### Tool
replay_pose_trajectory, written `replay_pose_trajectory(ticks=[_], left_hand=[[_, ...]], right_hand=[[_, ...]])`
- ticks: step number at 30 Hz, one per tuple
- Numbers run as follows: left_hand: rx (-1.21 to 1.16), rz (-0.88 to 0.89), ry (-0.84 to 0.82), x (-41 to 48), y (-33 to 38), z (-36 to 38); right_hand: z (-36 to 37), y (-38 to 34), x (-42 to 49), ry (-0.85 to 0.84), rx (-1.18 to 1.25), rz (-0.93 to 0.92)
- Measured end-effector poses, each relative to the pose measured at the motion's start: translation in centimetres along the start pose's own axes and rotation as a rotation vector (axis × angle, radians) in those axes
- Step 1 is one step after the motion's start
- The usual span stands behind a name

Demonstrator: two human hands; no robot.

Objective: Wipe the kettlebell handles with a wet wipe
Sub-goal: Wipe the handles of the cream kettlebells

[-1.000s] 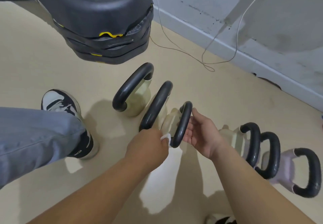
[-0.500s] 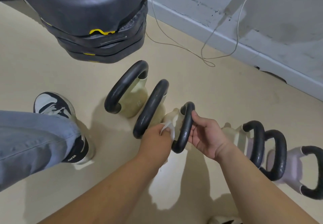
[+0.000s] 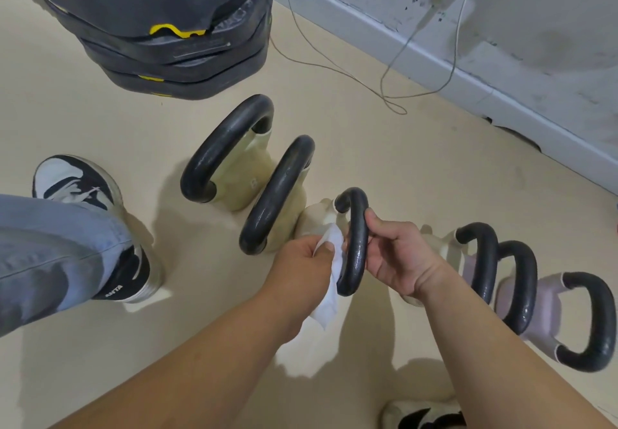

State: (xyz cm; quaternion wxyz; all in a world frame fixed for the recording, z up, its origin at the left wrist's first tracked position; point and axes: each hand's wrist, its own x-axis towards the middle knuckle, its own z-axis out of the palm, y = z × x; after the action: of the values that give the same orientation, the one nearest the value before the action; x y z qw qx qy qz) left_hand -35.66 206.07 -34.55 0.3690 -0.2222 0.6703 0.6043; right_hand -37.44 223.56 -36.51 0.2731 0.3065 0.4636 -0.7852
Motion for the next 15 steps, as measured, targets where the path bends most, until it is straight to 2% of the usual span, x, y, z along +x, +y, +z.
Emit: replay_pose_trajectory(ticks=[10, 15], left_hand=[[0.008, -0.007, 0.031, 0.3, 0.0, -0.3], [-0.118, 0.014, 0.111, 0.7, 1.4, 0.2]], right_hand=[[-1.0, 0.0, 0.5, -0.087, -0.046, 0.047], [-1.1, 0.2, 0.8, -0.105, -0.058, 0.062]])
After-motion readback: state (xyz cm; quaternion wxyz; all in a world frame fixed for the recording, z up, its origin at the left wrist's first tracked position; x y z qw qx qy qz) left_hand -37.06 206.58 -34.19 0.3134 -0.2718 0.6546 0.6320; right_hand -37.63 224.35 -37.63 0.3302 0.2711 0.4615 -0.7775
